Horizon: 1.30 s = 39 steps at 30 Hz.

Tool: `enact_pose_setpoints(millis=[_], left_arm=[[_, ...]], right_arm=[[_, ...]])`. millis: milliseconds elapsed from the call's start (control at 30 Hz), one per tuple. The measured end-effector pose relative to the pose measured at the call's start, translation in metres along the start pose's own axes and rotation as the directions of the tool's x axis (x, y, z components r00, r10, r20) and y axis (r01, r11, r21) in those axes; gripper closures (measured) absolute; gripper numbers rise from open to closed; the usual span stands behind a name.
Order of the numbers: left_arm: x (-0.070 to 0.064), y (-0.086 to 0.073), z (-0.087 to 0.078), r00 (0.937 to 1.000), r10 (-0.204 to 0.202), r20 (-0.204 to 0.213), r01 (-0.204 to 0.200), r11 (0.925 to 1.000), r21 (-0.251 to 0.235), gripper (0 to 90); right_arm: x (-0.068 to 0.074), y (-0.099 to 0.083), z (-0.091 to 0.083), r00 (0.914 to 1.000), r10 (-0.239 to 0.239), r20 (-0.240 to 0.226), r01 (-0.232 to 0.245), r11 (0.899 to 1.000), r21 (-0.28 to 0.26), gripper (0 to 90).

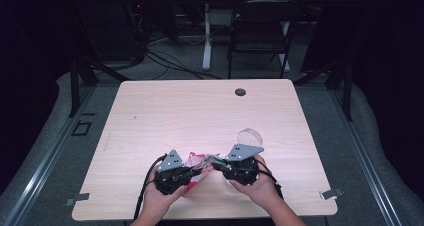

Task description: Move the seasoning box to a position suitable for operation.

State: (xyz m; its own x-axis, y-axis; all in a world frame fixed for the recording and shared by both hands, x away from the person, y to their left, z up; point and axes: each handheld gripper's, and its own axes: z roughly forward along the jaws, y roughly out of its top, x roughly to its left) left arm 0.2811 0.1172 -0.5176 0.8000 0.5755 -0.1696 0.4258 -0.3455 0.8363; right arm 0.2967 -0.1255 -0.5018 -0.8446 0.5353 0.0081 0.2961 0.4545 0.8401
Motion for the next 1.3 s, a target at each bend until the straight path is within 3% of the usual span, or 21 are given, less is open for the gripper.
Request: enact_pose_setpoints(millis=[167, 633, 800, 1033, 1167, 1300], left_arm=[[0.001, -0.001, 0.0, 1.0, -0.007, -0.001, 0.007, 1.0, -0.002, 89.2], [0.002, -0.001, -0.002, 1.0, 0.0, -0.003, 0.0, 0.9999, -0.011, 83.1], [-0.001, 0.001, -0.006, 0.9987, 0.035, -0.038, -0.035, 0.9993, -0.015, 83.4], [0.009, 0.003, -0.019, 0.9989, 0.015, -0.045, -0.017, 0.9993, -0.034, 81.5], [0.011, 0.001, -0.022, 0.9988, 0.008, -0.049, -0.011, 0.9984, -0.055, 75.5], [0.012, -0.004, -0.018, 0.9969, 0.014, -0.077, -0.019, 0.9977, -0.064, 58.6]], right_arm=[[-0.001, 0.001, 0.002, 0.9999, 0.004, -0.01, -0.003, 1.0, 0.013, 89.9], [-0.002, 0.006, 0.003, 0.9985, 0.044, -0.034, -0.043, 0.999, 0.029, 90.0], [0.002, 0.012, 0.003, 0.9991, 0.034, -0.027, -0.033, 0.999, 0.021, 90.0], [0.005, 0.025, 0.003, 0.9996, 0.017, -0.023, -0.017, 1.0, -0.002, 90.0], [0.006, 0.031, 0.002, 0.9996, 0.01, -0.026, -0.011, 1.0, -0.02, 90.0], [0.007, 0.035, 0.0, 0.9996, -0.005, -0.028, 0.004, 1.0, -0.023, 90.0]])
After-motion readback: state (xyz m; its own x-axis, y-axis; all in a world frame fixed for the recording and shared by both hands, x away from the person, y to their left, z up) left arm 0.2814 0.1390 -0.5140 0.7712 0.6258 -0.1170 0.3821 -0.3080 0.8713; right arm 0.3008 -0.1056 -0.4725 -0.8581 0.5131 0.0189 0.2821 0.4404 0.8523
